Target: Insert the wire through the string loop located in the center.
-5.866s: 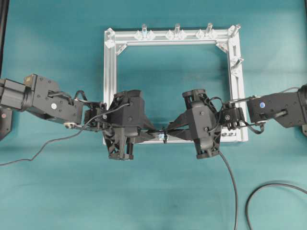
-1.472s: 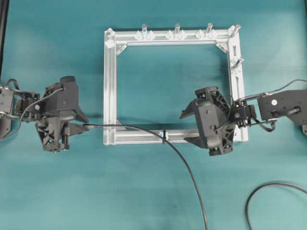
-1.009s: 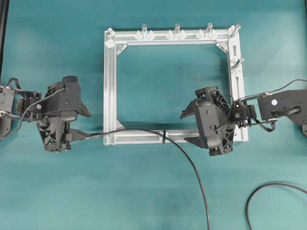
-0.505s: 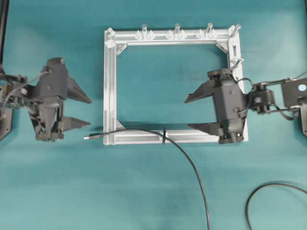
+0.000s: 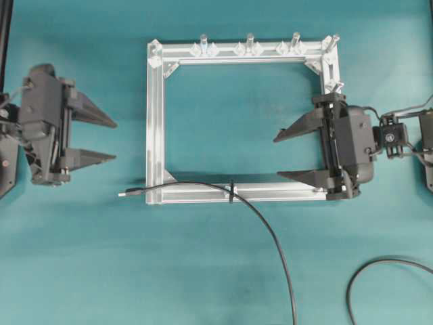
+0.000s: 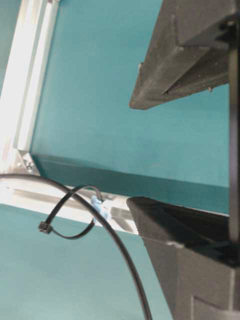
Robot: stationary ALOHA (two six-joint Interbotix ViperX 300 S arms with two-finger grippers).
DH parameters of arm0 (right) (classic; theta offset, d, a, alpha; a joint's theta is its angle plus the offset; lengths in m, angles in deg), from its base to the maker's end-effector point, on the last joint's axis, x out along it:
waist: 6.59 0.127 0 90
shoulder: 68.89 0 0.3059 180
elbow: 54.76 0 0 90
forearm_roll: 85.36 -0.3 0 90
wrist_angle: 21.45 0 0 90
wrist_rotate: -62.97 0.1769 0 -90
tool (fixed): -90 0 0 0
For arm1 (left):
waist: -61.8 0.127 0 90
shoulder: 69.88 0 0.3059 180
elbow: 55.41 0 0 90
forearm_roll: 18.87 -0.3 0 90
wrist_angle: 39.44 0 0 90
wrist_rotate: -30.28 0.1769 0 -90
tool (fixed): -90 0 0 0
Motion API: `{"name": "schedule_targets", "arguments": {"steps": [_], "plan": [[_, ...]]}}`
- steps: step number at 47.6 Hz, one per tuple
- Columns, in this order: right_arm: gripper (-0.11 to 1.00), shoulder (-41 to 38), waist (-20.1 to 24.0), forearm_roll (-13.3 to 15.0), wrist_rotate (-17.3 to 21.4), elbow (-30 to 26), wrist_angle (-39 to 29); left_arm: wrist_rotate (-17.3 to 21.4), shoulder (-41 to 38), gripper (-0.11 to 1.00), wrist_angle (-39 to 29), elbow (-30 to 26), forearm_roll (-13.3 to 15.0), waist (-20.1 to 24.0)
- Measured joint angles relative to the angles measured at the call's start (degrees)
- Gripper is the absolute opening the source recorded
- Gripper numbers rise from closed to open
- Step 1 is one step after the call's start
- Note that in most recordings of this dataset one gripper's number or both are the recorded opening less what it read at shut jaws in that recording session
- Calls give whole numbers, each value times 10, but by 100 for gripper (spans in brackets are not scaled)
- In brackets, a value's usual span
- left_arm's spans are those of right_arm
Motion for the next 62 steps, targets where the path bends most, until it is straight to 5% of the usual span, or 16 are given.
{"name": "schedule_targets", "arguments": {"steps": [62], "plan": [[74,-4,-18,1,-4,30,24,0,49,69,38,40,1,6]]}}
